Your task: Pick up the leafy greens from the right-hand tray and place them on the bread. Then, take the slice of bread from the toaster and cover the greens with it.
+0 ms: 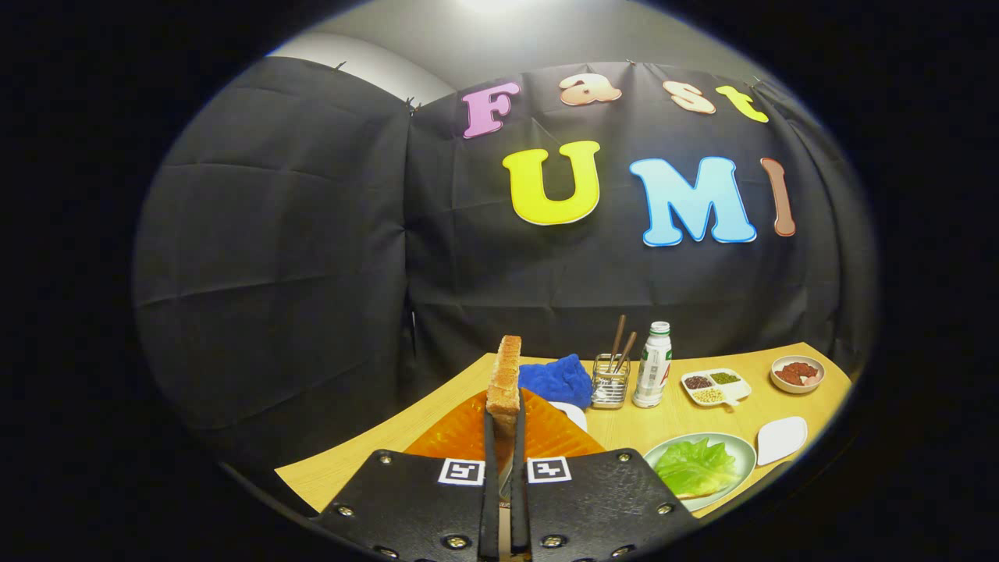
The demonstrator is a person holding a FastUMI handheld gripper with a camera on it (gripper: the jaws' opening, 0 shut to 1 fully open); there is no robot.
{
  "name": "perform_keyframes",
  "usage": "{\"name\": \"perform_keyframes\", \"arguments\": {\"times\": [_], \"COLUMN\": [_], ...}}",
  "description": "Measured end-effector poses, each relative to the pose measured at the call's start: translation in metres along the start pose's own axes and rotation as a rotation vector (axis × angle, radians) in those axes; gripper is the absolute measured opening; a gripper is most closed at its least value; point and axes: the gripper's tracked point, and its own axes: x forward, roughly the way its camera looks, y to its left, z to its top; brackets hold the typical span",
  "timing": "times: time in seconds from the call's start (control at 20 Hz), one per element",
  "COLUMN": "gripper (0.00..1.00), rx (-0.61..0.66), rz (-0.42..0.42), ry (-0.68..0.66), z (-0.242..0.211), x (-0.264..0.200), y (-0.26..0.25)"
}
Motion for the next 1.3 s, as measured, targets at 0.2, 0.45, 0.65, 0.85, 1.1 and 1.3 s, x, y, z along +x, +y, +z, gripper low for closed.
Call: {"name": "perform_keyframes", "arguments": {"times": [0.2,0.45,0.65,0.85,1.1,1.3], "gripper": [0.06,0.06,0.06,0.06,0.06,0.06], "rx": [-0.005,0.018,0.044,0.053,0.047,0.028], "rz": [-0.007,-0.023,-0.056,-0.103,-0.145,-0.191], "ry": [-0.012,-0.022,-0.04,-0.048,-0.039,-0.023], "z": [0.006,0.01,0.017,0.016,0.002,-0.017], "x": [-0.009,-0.017,-0.033,-0.045,-0.052,-0.058], "y": [-0.013,-0.037,-0.068,-0.102,-0.143,-0.174]}}
